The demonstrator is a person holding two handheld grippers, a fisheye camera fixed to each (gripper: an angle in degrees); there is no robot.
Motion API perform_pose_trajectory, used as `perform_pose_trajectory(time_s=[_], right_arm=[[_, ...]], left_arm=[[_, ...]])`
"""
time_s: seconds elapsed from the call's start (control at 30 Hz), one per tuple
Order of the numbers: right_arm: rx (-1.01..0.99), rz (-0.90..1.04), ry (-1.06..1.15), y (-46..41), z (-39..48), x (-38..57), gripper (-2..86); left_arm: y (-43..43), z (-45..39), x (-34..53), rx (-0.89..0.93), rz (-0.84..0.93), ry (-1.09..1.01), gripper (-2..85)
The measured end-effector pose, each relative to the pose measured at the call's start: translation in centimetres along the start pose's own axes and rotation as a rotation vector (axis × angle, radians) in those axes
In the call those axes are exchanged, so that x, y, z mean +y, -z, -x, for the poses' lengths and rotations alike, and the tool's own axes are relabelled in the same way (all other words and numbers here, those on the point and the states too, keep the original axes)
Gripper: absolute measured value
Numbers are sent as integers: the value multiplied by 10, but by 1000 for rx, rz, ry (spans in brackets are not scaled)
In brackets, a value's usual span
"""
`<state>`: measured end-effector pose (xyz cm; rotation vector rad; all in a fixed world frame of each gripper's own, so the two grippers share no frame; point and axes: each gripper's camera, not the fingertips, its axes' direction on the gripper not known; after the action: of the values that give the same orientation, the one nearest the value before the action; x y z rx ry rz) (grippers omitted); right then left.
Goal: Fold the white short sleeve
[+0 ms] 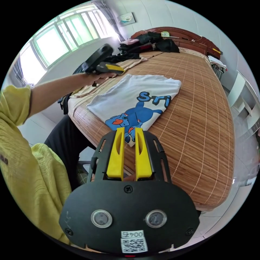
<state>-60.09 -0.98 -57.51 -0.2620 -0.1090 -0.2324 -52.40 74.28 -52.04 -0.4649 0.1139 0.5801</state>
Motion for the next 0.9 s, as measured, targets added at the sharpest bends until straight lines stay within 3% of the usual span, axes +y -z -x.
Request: perform_pose_trajectory(time_s=[0.17,0.27,0.4,0.53,0.77,0.9], right_arm=[[0,-14,-3,32,14,12,65],[-20,-14,-19,42,22,8,65],[1,-26,-11,64,40,-9,65],[77,-39,124,76,86,-41,68],[151,35,382,42,158,-113,82],[189,116,502,17,187,-152,99]], left_arm=[[86,-67,86,142,-35,-119,8],[64,-112,106,12,95,-189,8],[112,-106,92,23,28,-20,9],[168,-128,96,58,-12,1,11],[225,-245,113,-174,-1,-264,29],[236,-264,98,-203,12,-303,53]])
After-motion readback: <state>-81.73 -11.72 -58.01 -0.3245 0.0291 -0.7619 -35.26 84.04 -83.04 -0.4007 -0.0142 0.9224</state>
